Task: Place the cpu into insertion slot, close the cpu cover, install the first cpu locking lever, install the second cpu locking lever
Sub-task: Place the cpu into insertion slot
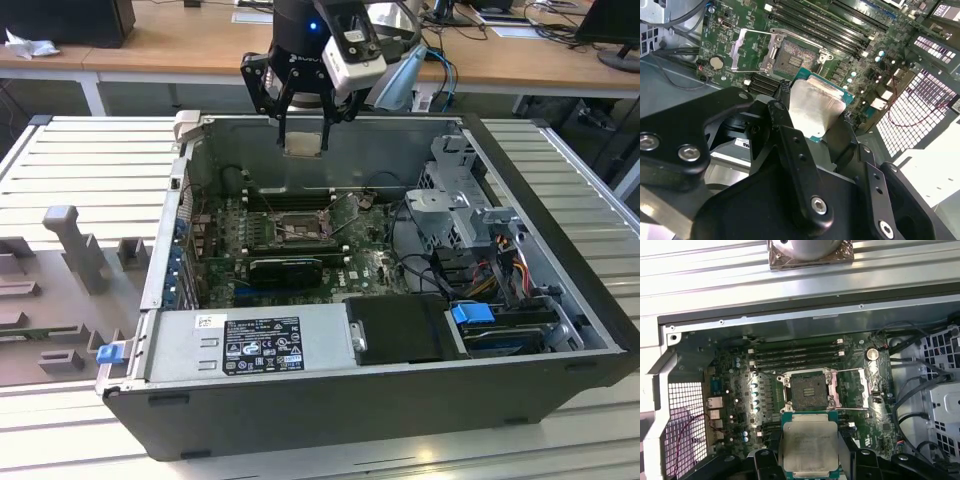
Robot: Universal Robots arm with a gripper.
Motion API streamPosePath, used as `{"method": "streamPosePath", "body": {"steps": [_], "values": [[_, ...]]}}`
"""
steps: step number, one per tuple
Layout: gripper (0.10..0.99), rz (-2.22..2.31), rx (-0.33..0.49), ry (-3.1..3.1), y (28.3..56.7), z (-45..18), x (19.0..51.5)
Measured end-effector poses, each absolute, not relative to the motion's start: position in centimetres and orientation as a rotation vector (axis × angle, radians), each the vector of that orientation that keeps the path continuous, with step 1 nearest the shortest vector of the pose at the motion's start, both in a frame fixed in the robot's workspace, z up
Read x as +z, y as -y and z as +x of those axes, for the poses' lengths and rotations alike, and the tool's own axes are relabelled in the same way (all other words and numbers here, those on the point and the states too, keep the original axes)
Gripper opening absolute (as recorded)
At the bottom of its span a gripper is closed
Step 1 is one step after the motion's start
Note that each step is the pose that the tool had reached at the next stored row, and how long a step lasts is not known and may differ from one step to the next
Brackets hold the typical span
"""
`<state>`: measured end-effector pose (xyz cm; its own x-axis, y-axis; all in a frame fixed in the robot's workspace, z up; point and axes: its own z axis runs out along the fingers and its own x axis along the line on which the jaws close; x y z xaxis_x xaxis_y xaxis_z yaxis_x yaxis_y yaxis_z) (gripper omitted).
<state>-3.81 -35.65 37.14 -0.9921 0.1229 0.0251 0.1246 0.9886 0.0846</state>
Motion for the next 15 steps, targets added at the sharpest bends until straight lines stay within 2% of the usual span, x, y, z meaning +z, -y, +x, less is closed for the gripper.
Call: {"method": "streamPosePath", "body": {"steps": [15], "values": [[0.533, -0.249, -0.135, 3.11, 35.65, -3.82, 37.14]]}}
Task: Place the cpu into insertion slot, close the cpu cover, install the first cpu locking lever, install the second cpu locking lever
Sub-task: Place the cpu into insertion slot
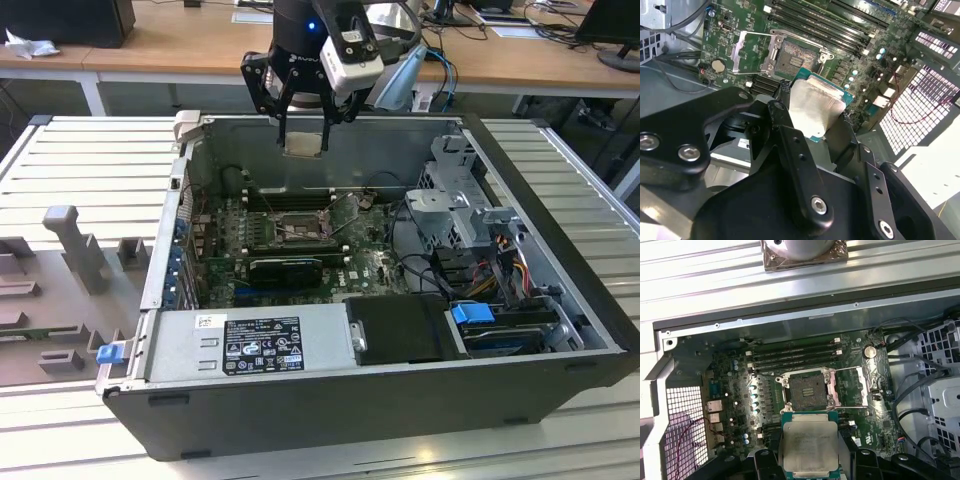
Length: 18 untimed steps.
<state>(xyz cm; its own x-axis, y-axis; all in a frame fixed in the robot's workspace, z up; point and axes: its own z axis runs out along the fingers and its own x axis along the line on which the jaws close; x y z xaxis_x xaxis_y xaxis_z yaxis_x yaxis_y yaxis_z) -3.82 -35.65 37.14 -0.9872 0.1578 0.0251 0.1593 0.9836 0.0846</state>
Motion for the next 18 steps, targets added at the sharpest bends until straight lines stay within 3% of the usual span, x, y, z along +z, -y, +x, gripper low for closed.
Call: {"method": "streamPosePath", "body": {"steps": [18], "values": [[0.533, -0.306, -0.136, 3.107, 35.65, -3.82, 37.14]]}}
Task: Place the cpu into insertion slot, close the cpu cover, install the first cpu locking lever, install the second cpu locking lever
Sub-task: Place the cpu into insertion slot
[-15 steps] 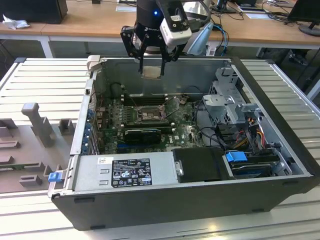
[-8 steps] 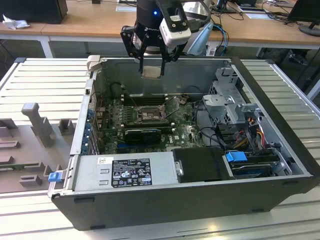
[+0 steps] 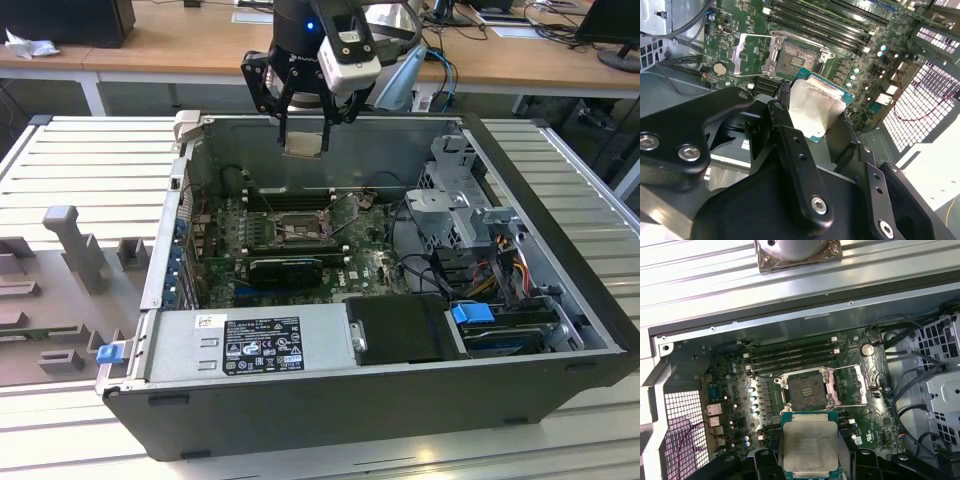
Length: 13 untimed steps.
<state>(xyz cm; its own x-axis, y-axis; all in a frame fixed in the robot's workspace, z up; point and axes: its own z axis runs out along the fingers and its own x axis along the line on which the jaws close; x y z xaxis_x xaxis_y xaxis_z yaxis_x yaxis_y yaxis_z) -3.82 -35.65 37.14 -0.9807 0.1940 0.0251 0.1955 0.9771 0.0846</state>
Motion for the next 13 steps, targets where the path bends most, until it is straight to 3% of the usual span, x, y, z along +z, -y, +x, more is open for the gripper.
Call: {"method": "streamPosePath", "body": {"steps": [13], "values": [[0.533, -0.343, -0.136, 3.104, 35.65, -3.82, 37.14]]}}
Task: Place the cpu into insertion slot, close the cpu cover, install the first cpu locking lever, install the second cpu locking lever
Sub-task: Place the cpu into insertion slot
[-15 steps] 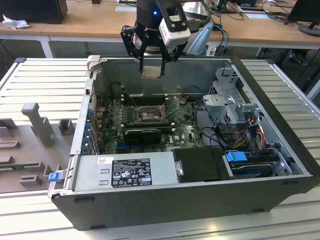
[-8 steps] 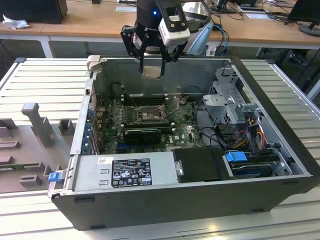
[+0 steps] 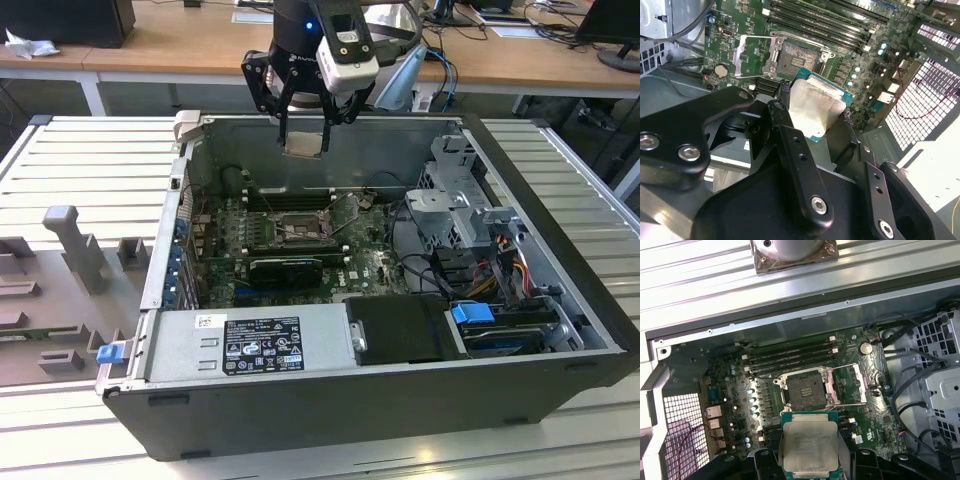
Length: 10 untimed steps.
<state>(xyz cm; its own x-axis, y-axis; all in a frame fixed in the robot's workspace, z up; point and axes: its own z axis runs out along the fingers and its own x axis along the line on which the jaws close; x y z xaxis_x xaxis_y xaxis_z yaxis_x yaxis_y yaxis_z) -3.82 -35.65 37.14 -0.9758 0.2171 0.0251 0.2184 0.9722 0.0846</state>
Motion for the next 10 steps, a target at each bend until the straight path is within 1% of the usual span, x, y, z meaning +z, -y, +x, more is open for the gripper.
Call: {"method": "streamPosePath", "body": {"steps": [10], "values": [[0.533, -0.372, -0.136, 3.101, 35.65, -3.82, 37.14]]}}
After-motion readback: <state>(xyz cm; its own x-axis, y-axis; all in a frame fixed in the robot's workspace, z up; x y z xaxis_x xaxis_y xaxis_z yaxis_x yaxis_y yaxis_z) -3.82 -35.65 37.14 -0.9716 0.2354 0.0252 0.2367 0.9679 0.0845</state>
